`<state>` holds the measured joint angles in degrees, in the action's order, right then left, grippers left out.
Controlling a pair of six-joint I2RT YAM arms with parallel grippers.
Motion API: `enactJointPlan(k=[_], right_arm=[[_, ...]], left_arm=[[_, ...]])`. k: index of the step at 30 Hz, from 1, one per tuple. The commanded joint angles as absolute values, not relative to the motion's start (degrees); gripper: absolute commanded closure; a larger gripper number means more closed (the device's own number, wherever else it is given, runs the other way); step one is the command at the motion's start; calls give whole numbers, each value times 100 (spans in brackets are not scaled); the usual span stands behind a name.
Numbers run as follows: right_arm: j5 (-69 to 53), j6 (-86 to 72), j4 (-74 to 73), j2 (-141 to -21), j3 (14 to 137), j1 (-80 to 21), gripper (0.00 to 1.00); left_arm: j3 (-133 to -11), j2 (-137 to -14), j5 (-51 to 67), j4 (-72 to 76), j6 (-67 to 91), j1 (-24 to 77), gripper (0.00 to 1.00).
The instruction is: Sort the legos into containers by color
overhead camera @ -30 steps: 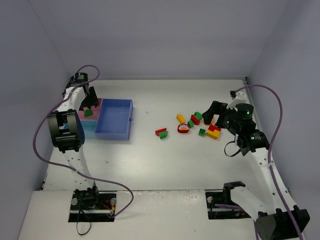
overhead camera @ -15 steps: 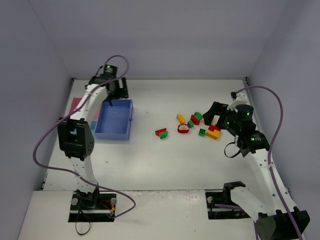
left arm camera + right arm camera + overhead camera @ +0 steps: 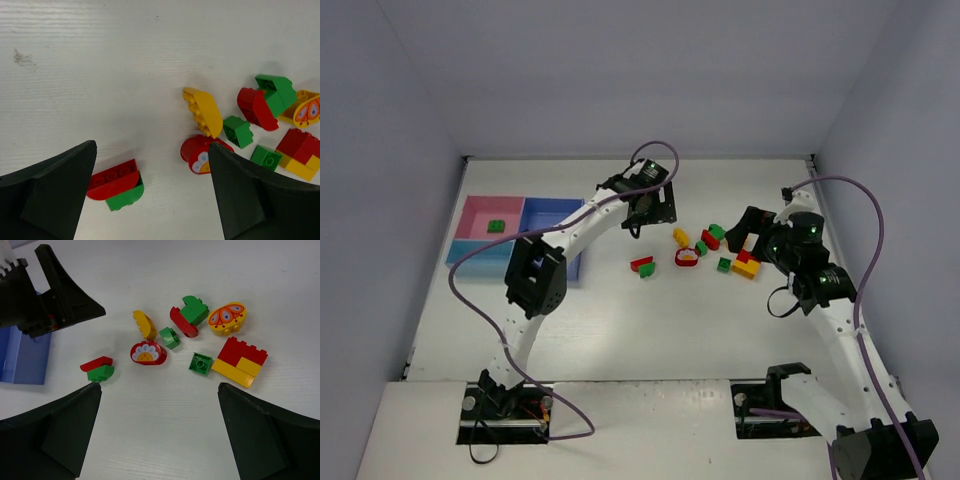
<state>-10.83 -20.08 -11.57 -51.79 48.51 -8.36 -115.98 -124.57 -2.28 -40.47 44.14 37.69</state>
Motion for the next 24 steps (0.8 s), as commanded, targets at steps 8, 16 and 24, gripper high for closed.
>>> enactJointPlan(k=[8,16,24], right_arm=[[-993,-2206,-932,-5001,4623,-879,0],[-1037,-2215,-932,-4931,4526,-879,0],[-1116,-2206,-940,-4896,4544,-879,0]], left_arm=[[-12067,-12928,-501,-3375,5432,4043,14],[-12181,-13227,-448,-3050,5484,4271,14],[-12516,-13755,-676,-3454,5634,4377,34]])
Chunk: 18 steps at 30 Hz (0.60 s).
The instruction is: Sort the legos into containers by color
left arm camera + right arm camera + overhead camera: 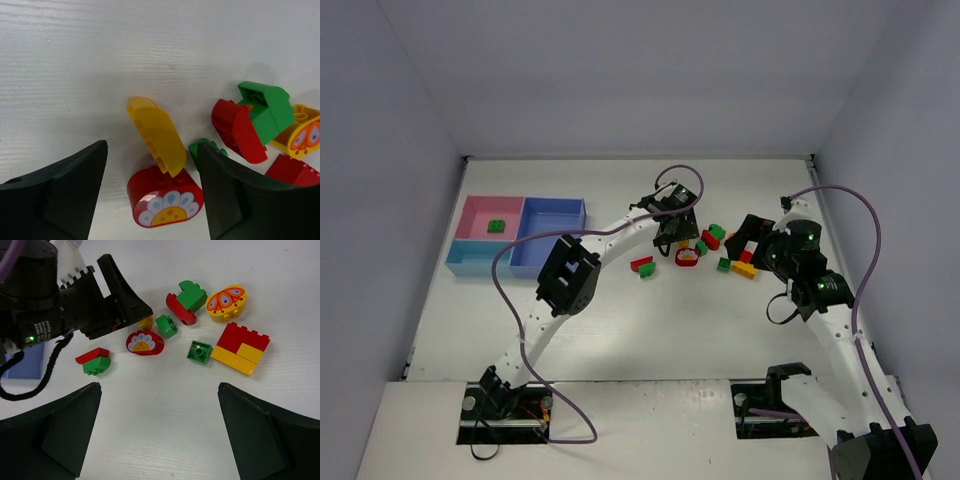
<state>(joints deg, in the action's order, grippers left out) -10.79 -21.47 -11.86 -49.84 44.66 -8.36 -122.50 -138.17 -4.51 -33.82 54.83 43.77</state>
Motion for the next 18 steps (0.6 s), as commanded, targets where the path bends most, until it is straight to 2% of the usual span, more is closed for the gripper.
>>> enactJointPlan(k=[1,4,6,7,10,13,18], right_arm=[[-1134,-2206,-932,-4887,4544,-879,0],[-1151,-2206,-940,-4843,4526,-879,0],[-1169,-2215,-940,-4799,4500,-879,0],[-1169,-2206,-940,-4781,4500,-879,0],[-1204,-2189,-949,-4746,4491,-888,0],[-1336,-2145,-958,-4764,4535,-888,0],[-1511,-2101,-984,-4825,4605,-888,0]], left_arm=[[-12533,-13790,-746,-3472,5634,4377,37],[-12594,-13843,-878,-3542,5555,4377,50],[-12621,-13834,-975,-3638,5432,4359,64],[-12630,-13756,-1036,-3682,5406,4359,79],[-12508,-13379,-1300,-3718,5125,4359,95],[-12358,-12765,-1791,-3858,4659,4351,99],[-11149,-11428,-2337,-4069,4333,3966,100]])
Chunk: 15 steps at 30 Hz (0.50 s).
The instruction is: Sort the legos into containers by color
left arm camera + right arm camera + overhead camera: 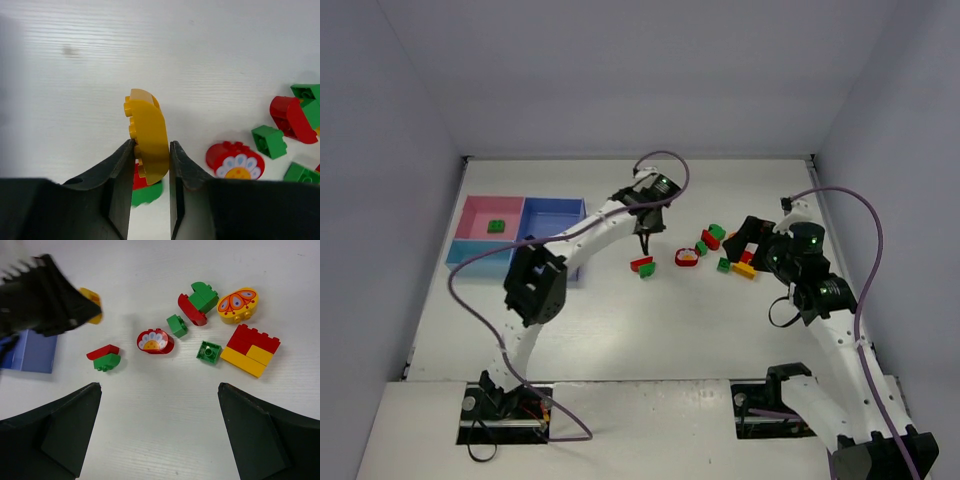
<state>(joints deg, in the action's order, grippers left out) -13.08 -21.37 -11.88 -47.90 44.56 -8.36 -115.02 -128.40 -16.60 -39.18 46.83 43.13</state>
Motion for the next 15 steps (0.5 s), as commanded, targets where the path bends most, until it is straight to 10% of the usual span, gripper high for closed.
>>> enactJointPlan(k=[1,15], right_arm=[[-1529,-2092,-984,-4825,4614,-888,0],[-1723,-1978,-1028,-5150,4728,-923,0]], left_arm=[[-10884,-10912,-2355,-4078,4342,3842,100],[-7287,-8112,-1038,-4052,4236,-366,91]])
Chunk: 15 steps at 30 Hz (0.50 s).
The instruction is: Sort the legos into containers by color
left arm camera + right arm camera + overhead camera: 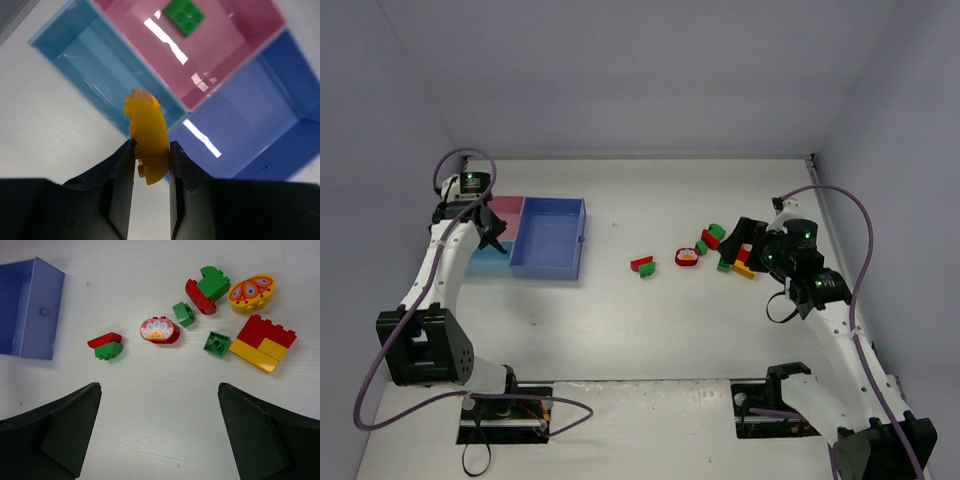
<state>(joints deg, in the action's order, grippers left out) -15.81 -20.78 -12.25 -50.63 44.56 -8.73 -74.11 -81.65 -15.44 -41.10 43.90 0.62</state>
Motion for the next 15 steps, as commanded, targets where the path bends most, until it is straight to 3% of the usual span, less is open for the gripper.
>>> enactJointPlan(k=[1,5,15], right_arm=[[-1731,-1978,-1028,-5159,4729,-923,0],[-1758,-1978,-1028,-5150,4711,-940,0],[-1644,-1969,-1055,-4852,4588,-940,0]], left_arm=[[-7190,-8156,-924,-3973,4219,-561,91],[-7338,-8630,-782,-3937,4254,-1150,89],[-7629,-9509,-537,-3814,4676,-1406,80]])
